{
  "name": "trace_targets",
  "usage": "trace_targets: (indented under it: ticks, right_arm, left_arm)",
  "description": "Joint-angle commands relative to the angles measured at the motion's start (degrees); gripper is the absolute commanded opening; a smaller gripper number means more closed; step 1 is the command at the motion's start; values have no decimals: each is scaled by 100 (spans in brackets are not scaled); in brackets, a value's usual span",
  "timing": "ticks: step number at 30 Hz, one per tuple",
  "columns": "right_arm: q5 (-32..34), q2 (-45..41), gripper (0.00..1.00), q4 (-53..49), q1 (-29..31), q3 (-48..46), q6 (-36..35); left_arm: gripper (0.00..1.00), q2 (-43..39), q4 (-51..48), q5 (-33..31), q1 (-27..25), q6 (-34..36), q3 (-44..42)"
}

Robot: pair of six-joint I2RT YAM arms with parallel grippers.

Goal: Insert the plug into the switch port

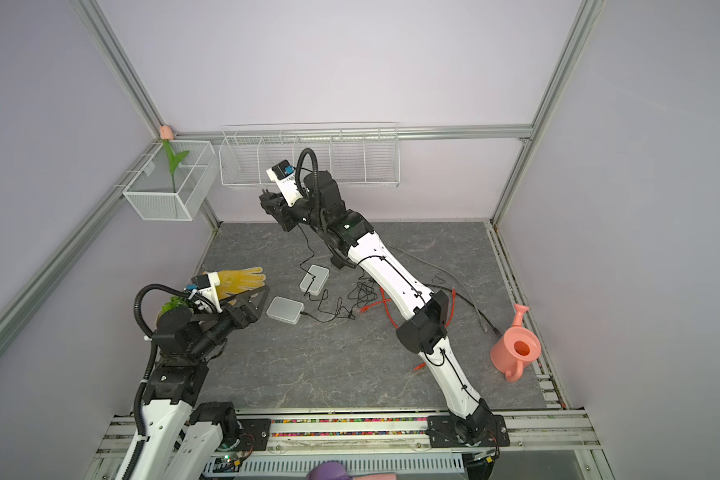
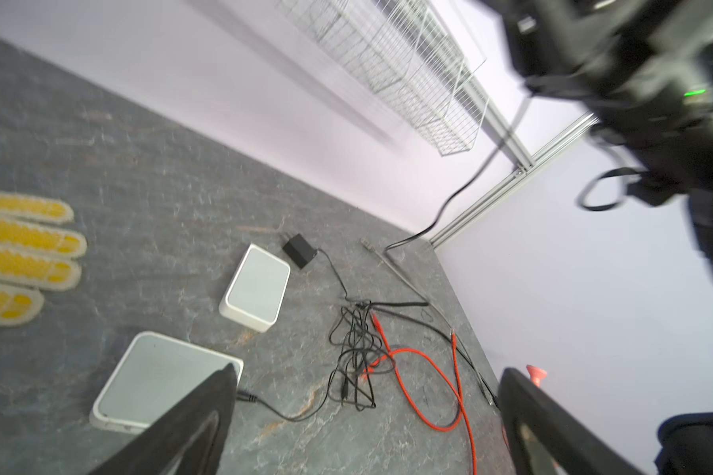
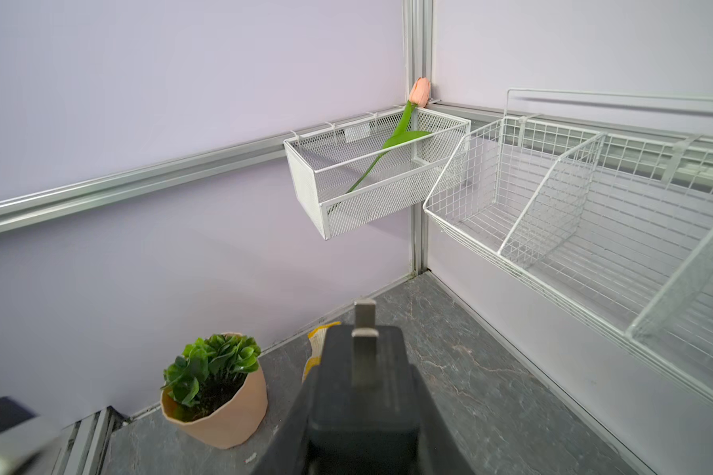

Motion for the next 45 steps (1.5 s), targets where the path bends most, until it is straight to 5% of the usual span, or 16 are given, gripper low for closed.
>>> trace_targets:
  ticks: [1,15,32,39,45]
  right_arm:
    - [-465,724,6,329,-89,14,557]
    - [-192,1794,7,588,-116,59,659]
    - [701,2523,11,-127,43,22,-90]
    - [1101,2560,29,-341,196,23,-442]
    - [1298,2491,32,-514,242,-123,-597]
  left_arm:
    - [100,-276,-313,-238,-4,130,113]
    - [100,-303,-462,-338,-5,216,145]
    - [100,-317,-522,-447,-4,255,5]
    - [100,-321,-575,-488,-1,286,-26]
    - [100,-323,-585,-550,2,294,-79]
